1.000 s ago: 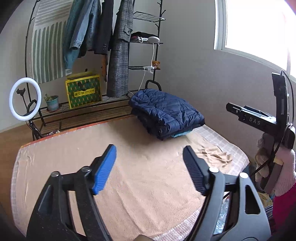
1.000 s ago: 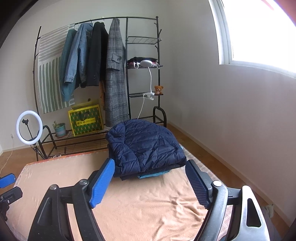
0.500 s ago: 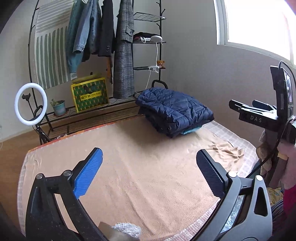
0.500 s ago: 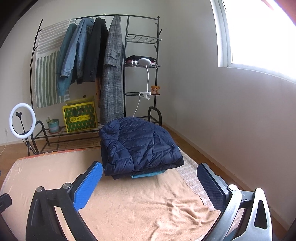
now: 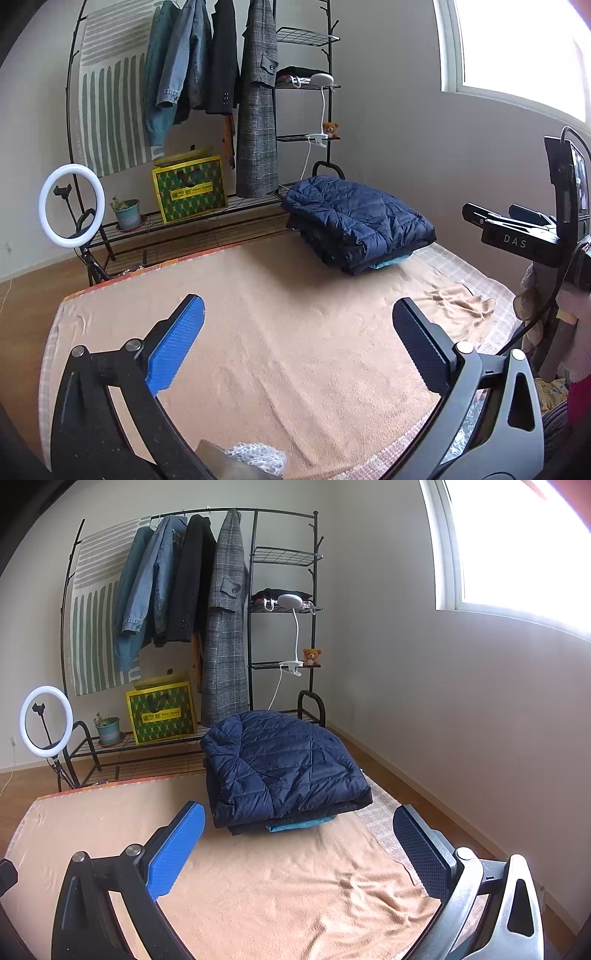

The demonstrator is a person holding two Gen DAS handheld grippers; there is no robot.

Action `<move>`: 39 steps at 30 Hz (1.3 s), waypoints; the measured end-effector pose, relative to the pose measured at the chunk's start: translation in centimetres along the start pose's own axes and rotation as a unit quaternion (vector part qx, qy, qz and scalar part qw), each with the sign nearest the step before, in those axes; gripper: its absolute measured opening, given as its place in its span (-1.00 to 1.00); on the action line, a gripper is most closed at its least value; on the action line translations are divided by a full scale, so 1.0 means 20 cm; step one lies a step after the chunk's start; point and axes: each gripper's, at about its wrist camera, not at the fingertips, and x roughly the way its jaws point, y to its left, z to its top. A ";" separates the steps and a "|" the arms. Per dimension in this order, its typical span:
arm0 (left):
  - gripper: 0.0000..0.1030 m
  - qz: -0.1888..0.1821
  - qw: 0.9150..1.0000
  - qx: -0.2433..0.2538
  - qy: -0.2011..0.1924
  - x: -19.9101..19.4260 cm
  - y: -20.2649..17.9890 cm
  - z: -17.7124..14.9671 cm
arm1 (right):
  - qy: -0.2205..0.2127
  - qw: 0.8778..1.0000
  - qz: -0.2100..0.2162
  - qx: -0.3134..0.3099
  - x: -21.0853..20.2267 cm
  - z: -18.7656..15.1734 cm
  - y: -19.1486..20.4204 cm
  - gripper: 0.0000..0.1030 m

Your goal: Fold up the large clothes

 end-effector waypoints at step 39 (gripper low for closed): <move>1.00 0.000 1.000 0.003 -0.005 0.00 0.00 0.01 | 0.005 1.000 -0.004 0.005 0.00 -0.02 0.00 0.99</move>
